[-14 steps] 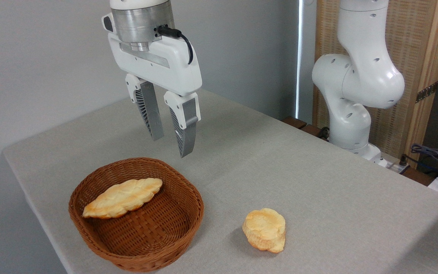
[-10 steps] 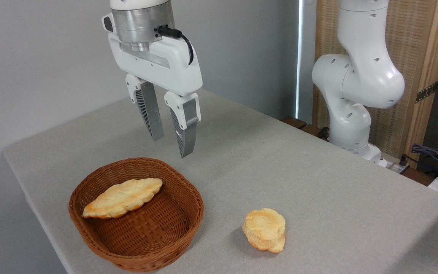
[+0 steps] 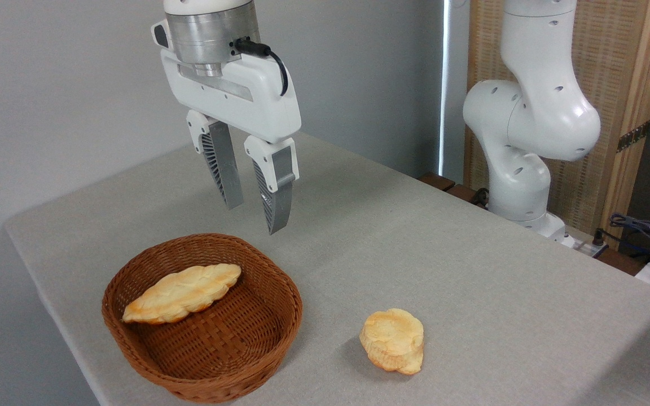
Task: Put bread into the basket
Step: 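Move the open gripper over the round golden bun and lower it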
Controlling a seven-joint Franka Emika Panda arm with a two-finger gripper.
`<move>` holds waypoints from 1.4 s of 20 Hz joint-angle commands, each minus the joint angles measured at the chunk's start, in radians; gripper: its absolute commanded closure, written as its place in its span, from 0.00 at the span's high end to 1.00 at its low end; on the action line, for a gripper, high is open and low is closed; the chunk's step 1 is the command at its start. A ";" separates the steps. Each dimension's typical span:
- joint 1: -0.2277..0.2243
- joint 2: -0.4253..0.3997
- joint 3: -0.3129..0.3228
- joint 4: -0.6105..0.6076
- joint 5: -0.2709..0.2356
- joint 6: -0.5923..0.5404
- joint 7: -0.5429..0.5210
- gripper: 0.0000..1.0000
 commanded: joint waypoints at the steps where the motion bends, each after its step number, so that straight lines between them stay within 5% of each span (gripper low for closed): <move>1: 0.000 0.007 0.007 0.019 0.008 -0.015 0.011 1.00; 15: 0.000 -0.024 0.016 -0.038 0.008 -0.034 0.020 1.00; 24: 0.002 -0.054 0.120 -0.101 0.009 -0.015 0.074 1.00; 28: 0.002 -0.105 0.175 -0.200 0.009 0.114 0.127 1.00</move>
